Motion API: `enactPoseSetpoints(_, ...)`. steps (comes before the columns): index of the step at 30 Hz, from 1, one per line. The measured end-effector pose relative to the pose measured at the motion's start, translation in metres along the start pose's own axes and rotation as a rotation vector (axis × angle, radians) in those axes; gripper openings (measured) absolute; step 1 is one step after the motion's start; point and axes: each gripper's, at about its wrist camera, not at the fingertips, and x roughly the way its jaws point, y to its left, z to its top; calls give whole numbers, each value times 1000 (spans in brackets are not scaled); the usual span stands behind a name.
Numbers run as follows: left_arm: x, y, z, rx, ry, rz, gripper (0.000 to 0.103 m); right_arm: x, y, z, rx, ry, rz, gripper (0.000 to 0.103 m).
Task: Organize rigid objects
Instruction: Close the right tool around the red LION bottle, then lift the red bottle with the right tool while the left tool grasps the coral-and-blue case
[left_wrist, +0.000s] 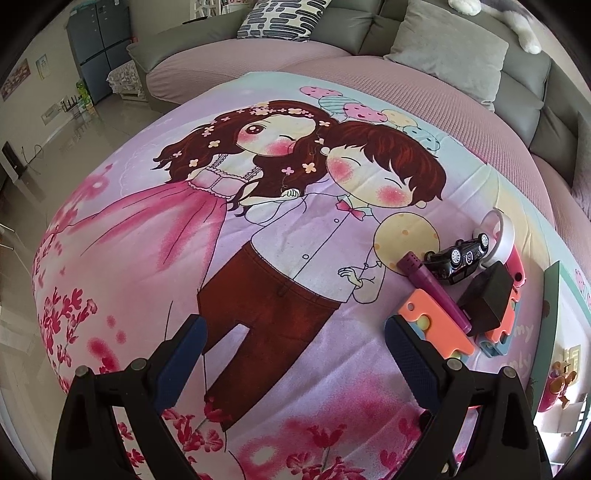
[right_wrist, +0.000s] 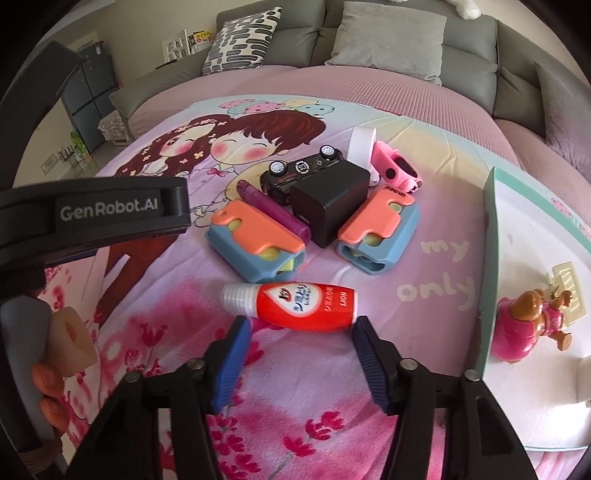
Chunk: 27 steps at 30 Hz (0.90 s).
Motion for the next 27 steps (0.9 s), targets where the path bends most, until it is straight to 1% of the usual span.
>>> enactPoseSetpoints(1, 1, 1, 0, -5, 2, -1, 97, 0, 1, 0, 1, -1, 6, 70)
enactPoseSetpoints(5, 7, 7, 0, -20, 20, -5, 97, 3, 7, 0, -7, -6, -7, 71)
enactPoseSetpoints(6, 9, 8, 0, -23, 25, -4, 97, 4, 7, 0, -4, -8, -7, 72)
enactPoseSetpoints(10, 16, 14, 0, -32, 37, 25, 97, 8, 12, 1, 2, -13, -1, 84)
enactPoseSetpoints(13, 19, 23, 0, -55, 41, 38, 97, 11, 17, 2, 3, -20, -23, 83)
enactPoseSetpoints(17, 22, 30, 0, -75, 48, 32, 97, 13, 16, 4, 47, -30, -25, 84)
enactPoseSetpoints(21, 24, 30, 0, -75, 52, 25, 97, 13, 16, 5, 71, -35, -28, 83)
enactPoseSetpoints(24, 24, 30, 0, -76, 52, 21, 97, 10, 15, 4, 61, -26, -40, 80)
enactPoseSetpoints(27, 22, 29, 0, -74, 50, 18, 97, 8, 15, 1, 45, -15, -46, 80)
